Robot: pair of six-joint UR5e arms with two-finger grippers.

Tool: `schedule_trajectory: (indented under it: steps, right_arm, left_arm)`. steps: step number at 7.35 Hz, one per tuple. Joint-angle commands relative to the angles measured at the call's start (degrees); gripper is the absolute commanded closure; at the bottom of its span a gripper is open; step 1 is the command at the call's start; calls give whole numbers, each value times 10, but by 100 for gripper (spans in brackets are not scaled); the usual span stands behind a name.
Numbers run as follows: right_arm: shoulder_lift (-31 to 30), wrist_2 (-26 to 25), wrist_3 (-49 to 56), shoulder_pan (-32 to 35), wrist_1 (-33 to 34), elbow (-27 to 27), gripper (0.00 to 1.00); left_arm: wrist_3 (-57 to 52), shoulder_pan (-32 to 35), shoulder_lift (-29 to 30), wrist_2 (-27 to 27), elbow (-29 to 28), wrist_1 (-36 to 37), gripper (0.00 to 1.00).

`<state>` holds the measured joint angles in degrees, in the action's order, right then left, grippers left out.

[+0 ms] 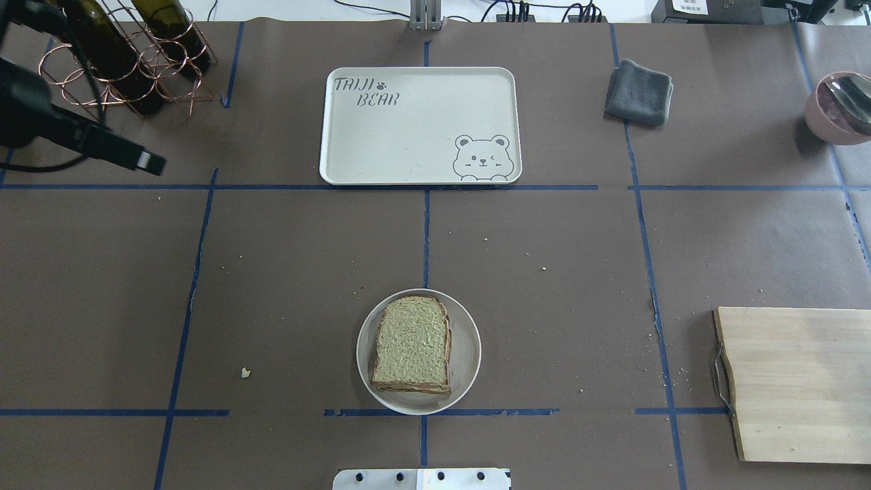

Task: Make sandwich and place on tray
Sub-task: 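Move the left gripper down to the rim of the white plate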

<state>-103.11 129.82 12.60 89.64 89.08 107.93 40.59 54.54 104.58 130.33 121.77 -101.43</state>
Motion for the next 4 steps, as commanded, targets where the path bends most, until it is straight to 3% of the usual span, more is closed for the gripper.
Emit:
schedule_trajectory:
  steps: [1,2,4]
  right_arm:
    - [-44,4,8,37,6,-28,0]
    - [-46,10,4,37,7,-35,0]
    - [-44,22,1,37,5,-38,0]
  left_arm:
    - [246,-199,35,-149,1,0,0]
    - [306,-257,39,-197,-2,-1,0]
    - [427,-345,55,-272,-51,-7,12]
